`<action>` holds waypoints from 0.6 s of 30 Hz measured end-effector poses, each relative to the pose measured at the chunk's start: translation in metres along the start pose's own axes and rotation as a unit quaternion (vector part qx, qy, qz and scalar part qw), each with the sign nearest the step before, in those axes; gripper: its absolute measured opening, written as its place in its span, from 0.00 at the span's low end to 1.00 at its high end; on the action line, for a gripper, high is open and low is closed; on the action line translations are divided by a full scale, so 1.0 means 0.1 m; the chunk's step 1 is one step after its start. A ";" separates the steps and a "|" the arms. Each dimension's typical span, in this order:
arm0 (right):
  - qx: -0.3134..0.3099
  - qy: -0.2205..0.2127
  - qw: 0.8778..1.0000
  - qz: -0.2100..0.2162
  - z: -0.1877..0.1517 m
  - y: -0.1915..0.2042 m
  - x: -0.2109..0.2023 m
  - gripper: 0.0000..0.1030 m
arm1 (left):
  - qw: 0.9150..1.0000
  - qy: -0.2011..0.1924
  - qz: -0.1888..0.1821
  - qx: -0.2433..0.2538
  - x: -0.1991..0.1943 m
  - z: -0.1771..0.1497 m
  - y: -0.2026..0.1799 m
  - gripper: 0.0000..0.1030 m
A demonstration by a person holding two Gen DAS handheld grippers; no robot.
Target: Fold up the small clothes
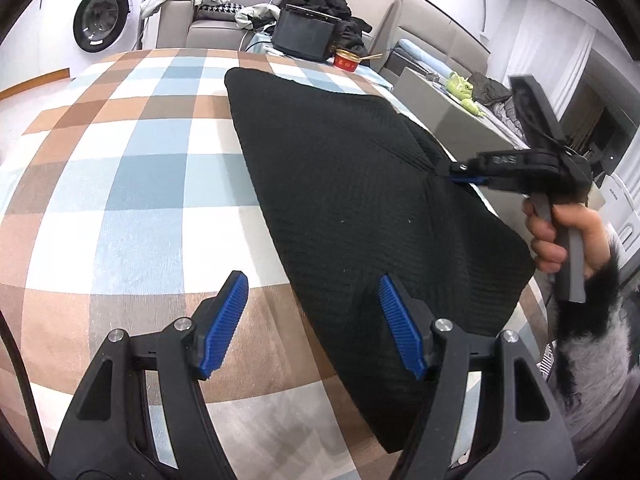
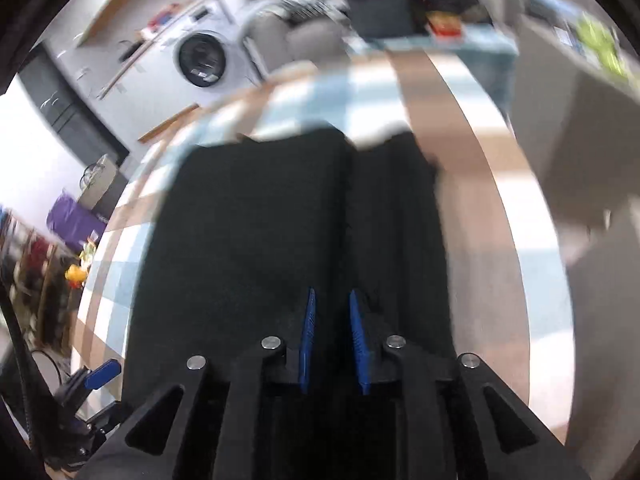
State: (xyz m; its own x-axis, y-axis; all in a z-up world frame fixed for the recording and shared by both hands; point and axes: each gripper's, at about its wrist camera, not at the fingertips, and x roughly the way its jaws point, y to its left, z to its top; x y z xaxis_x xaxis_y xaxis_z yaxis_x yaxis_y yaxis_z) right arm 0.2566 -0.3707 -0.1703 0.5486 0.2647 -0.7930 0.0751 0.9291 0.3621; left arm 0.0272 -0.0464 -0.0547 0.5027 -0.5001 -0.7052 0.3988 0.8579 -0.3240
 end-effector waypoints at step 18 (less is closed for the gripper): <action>-0.119 -0.014 0.990 0.078 -1.50 0.25 -1.01 0.09 | 0.999 0.036 0.006 0.036 0.12 -0.13 -0.18 0.65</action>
State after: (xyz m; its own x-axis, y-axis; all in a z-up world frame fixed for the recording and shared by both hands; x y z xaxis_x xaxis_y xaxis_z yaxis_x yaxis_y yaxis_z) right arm 0.0780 -0.3355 -0.1543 0.5613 0.4056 -0.7214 -0.2096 0.9129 0.3502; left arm 0.0160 -0.0664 -0.0650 0.4521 -0.4783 -0.7529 0.4495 0.8512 -0.2708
